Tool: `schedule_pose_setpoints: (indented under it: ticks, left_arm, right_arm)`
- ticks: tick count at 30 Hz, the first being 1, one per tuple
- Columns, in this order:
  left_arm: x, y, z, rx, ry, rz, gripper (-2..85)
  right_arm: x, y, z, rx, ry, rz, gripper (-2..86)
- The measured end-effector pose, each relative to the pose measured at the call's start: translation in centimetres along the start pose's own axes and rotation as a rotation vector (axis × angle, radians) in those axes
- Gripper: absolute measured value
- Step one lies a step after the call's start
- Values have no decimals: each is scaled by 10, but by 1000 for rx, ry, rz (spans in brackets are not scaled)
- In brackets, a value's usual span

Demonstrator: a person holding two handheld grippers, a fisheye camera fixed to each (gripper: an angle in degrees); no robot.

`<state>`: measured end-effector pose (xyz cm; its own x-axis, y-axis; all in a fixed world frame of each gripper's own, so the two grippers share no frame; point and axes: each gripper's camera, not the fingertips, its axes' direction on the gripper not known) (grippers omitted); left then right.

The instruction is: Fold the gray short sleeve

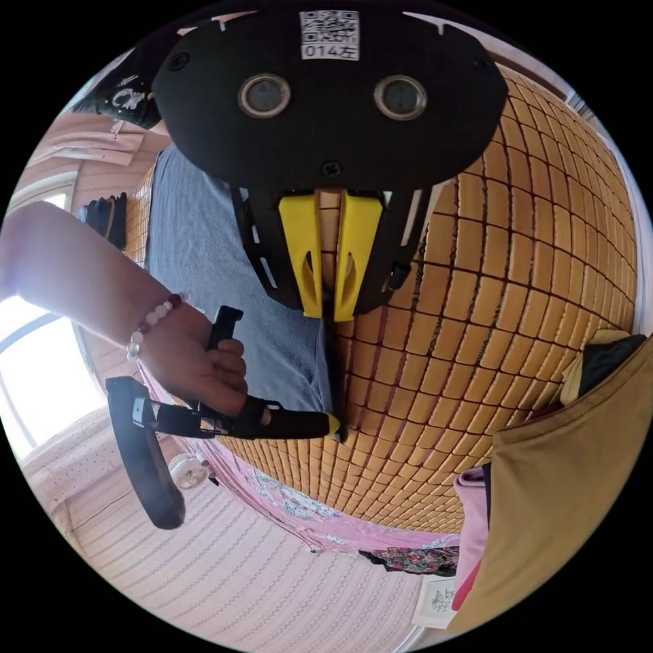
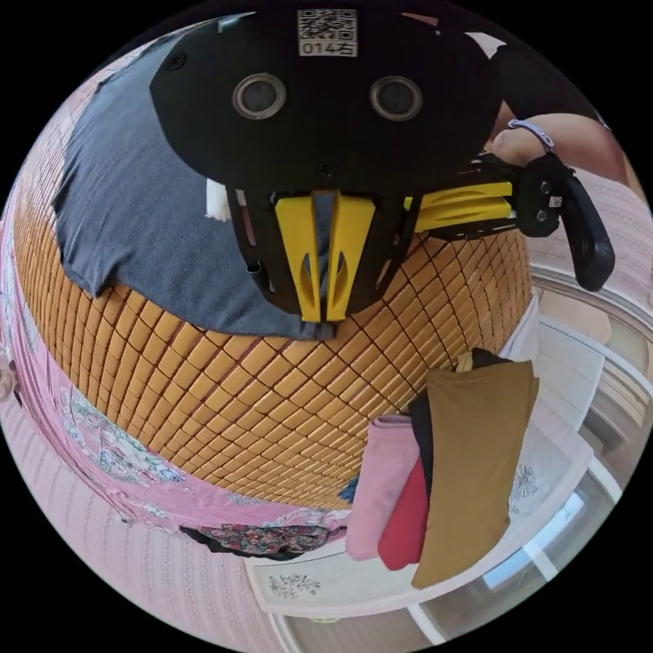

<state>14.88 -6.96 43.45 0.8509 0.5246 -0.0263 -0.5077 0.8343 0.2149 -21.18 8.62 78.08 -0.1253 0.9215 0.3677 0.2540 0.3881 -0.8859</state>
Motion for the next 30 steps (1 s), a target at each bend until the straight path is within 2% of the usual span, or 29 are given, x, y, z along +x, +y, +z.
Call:
schedule_pose_setpoints:
  ticks: [1,4,6,8,12,18,22,27,30]
  left_arm:
    - [5,-1,-3,0,13,10,33]
    - [27,-3,-24,89,143,77,52]
    - [43,-3,-30,84,212,135,79]
    - [61,0,-23,-6,259,175,108]
    - [79,10,-11,-96,278,206,103]
    - [114,6,-10,-151,290,298,62]
    - [156,-13,-6,-173,273,417,0]
    - [215,-35,9,-223,304,551,-9]
    - [258,-43,25,-241,304,683,-8]
  right_arm:
    - [12,9,-15,99,-40,70,12]
    - [39,35,-46,208,-107,187,21]
    - [57,58,-60,242,-130,252,32]
    - [76,83,-68,236,-134,331,53]
    - [115,135,-79,168,-149,511,63]
    - [127,195,-118,211,-30,583,55]
    - [137,250,-150,240,115,697,59]
    - [157,308,-178,160,250,759,74]
    - [172,344,-194,158,256,816,81]
